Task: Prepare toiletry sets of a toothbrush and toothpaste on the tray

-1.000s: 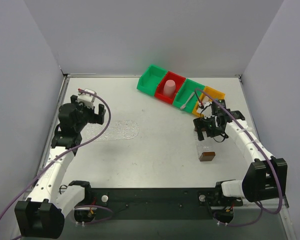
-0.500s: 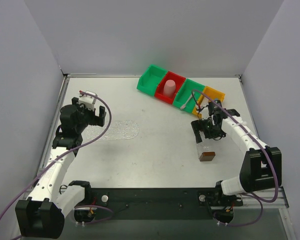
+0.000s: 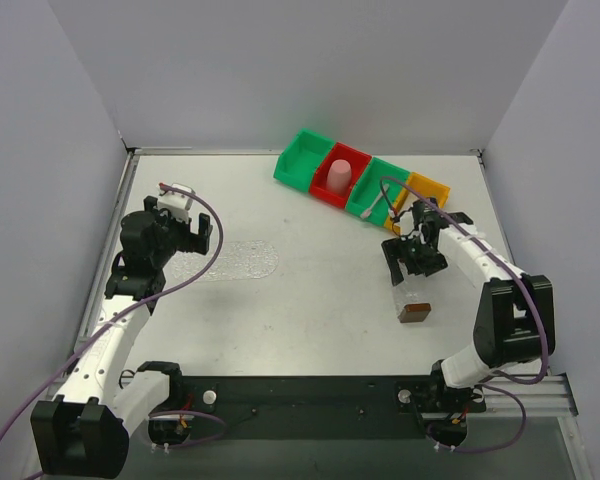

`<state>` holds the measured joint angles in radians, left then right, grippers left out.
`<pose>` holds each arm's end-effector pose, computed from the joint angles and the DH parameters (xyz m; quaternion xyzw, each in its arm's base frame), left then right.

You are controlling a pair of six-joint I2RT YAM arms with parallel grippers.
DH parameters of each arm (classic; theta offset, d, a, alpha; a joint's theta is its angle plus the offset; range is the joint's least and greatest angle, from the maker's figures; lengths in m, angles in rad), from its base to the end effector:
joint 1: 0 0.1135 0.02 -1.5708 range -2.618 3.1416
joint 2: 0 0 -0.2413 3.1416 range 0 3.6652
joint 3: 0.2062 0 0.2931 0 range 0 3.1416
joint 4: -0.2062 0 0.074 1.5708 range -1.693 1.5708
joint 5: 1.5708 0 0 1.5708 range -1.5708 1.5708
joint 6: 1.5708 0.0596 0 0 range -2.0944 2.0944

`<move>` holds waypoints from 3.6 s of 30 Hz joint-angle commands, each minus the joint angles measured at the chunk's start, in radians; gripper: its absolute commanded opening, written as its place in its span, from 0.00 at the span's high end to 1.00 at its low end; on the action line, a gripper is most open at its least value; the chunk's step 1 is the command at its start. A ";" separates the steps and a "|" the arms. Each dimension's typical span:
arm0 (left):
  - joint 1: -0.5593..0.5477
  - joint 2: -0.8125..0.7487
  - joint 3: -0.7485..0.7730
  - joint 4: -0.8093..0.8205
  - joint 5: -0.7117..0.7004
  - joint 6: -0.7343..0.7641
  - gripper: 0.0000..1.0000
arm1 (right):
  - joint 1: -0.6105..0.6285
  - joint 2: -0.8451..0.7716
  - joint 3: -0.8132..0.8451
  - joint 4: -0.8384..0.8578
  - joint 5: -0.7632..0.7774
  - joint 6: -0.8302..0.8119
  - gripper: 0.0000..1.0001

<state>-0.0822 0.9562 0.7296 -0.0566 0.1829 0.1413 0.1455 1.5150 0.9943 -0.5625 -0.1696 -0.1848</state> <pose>0.2993 -0.0355 0.2676 0.1433 0.7854 -0.0554 0.5996 0.3423 0.0603 0.1465 -0.1791 0.9504 0.0774 0.2421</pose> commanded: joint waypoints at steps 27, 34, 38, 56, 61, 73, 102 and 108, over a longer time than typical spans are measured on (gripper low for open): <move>0.162 0.059 0.132 -0.138 0.144 -0.022 0.03 | 0.357 0.201 0.467 -0.109 -0.033 -0.349 0.75; 0.280 0.095 0.182 -0.238 0.260 -0.022 0.03 | 0.443 0.310 0.677 -0.139 -0.126 -0.531 0.75; 0.331 0.087 0.179 -0.244 0.279 -0.029 0.03 | 0.480 0.361 0.748 -0.145 -0.183 -0.623 0.74; 0.424 0.061 0.171 -0.278 0.317 -0.036 0.03 | 0.651 0.642 1.044 -0.263 -0.271 -0.921 0.72; 0.424 0.058 0.160 -0.276 0.310 -0.026 0.03 | 0.667 0.703 1.099 -0.280 -0.266 -0.946 0.72; 0.424 0.056 0.123 -0.242 0.322 -0.014 0.03 | 0.683 0.787 1.155 -0.301 -0.206 -0.970 0.72; 0.424 0.064 0.074 -0.181 0.392 0.012 0.03 | 0.674 0.827 1.207 -0.292 -0.151 -0.812 0.36; 0.424 0.061 0.068 -0.178 0.398 0.012 0.02 | 0.671 0.826 1.207 -0.280 -0.139 -0.805 0.31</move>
<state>0.3355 1.0286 0.7963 -0.2806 0.5514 0.1398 0.8188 2.3646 2.1971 -0.8253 -0.3183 -1.0092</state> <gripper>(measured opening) 0.975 0.732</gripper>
